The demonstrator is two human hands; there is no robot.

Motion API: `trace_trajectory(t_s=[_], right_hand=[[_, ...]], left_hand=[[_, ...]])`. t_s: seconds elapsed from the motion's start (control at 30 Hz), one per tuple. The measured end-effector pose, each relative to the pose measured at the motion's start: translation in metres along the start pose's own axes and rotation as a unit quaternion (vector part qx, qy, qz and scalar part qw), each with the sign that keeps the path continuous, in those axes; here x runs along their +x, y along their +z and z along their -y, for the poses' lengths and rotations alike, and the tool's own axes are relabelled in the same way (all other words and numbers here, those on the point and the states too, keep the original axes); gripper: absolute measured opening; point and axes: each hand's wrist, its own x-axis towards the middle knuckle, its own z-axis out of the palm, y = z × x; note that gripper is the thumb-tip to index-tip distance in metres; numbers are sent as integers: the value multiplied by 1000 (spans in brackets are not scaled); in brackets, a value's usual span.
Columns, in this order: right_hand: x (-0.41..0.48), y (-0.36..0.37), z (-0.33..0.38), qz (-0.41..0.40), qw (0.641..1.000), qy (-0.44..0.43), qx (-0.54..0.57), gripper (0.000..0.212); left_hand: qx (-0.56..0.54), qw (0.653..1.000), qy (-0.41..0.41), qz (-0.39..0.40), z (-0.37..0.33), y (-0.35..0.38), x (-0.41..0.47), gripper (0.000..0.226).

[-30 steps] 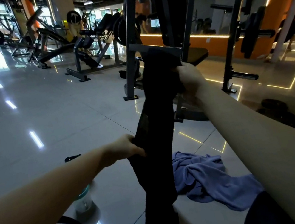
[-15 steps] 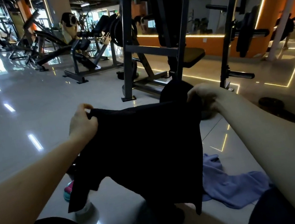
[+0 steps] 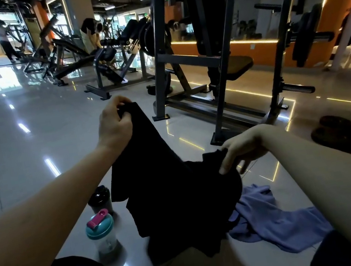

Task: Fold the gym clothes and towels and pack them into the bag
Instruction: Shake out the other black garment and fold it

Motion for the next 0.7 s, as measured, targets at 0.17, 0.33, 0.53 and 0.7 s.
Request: trace_trajectory(t_s=[0.17,0.33,0.53,0.7], right_hand=[[26,26,32,-140,982,-109,66,76],[62,51,55,-136,966,-187,112,64],[70,66,61,-146,966,-196,87,17],[70,70,61,-169,958,-201,117,11]], left_hand=[[-58,994,65,65,-27,13,-6,27],[-66,989,101,83,-37,20,-13,26],[-31,998,42,24,-21,6,-9,22],[-22,999,-24,-3,-9,-4,-4,19]])
